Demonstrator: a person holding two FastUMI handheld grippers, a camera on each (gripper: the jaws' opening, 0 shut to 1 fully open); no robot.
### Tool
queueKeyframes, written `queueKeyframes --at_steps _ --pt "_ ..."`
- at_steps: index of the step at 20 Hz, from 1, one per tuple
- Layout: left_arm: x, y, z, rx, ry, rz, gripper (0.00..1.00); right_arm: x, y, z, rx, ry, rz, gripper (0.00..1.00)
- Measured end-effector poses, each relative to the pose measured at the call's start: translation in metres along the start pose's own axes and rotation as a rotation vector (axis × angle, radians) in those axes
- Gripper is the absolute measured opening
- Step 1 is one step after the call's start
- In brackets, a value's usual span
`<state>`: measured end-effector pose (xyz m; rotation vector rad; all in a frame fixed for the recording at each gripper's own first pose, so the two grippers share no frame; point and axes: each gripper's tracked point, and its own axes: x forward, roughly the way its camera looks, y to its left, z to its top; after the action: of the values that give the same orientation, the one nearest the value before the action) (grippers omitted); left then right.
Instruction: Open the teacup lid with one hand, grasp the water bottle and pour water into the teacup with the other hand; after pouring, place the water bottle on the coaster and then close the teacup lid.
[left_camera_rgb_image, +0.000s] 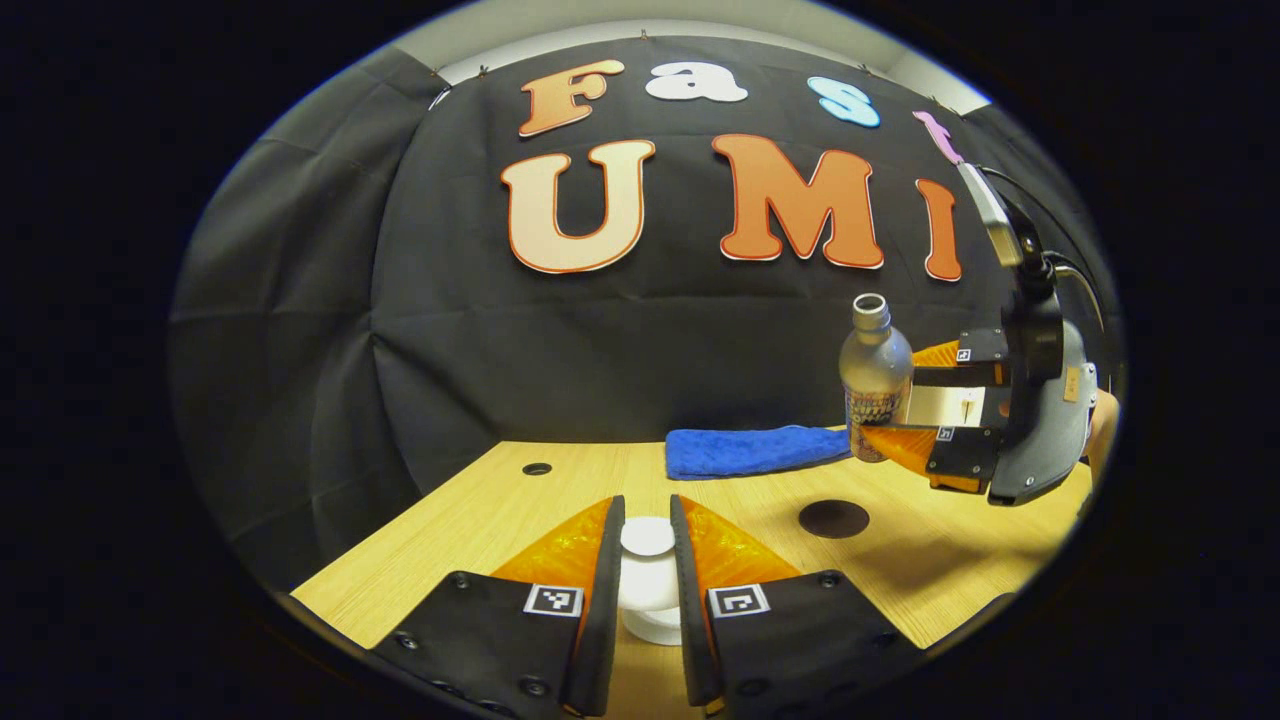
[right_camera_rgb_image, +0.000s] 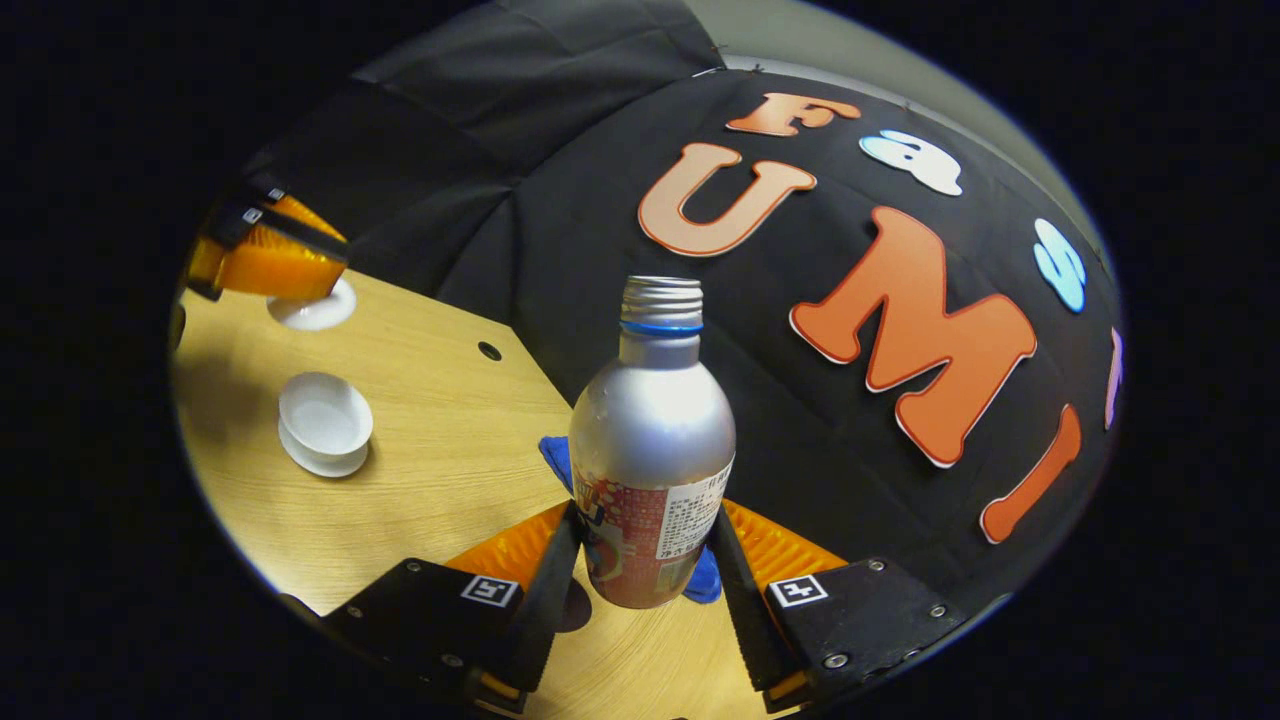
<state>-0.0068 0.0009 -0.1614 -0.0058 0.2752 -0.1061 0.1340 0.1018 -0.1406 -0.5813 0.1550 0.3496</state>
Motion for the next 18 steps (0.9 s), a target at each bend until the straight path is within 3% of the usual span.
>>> queueKeyframes --at_steps 1,2,9,11,13,14,18 --pt "0.003 -0.004 -0.005 -0.001 0.006 -0.008 0.28 0.001 -0.004 -0.002 0.031 0.002 -0.002 0.76" --pt "0.008 -0.007 -0.010 -0.004 0.019 -0.017 0.32 0.001 -0.008 -0.007 0.058 0.006 -0.003 0.76" --pt "0.028 -0.021 -0.048 -0.002 0.109 -0.037 0.32 0.006 -0.024 -0.032 0.244 0.032 -0.002 0.76" --pt "0.030 -0.022 -0.059 -0.006 0.135 -0.041 0.36 0.012 -0.024 -0.040 0.289 0.041 0.003 0.76" --pt "0.033 -0.023 -0.067 -0.003 0.157 -0.040 0.28 0.014 -0.020 -0.043 0.322 0.049 0.012 0.76" --pt "0.036 -0.023 -0.068 0.000 0.164 -0.039 0.32 0.015 -0.018 -0.045 0.339 0.052 0.017 0.76" --pt "0.041 -0.021 -0.075 0.005 0.177 -0.035 0.32 0.024 -0.012 -0.050 0.420 0.057 0.033 0.76"
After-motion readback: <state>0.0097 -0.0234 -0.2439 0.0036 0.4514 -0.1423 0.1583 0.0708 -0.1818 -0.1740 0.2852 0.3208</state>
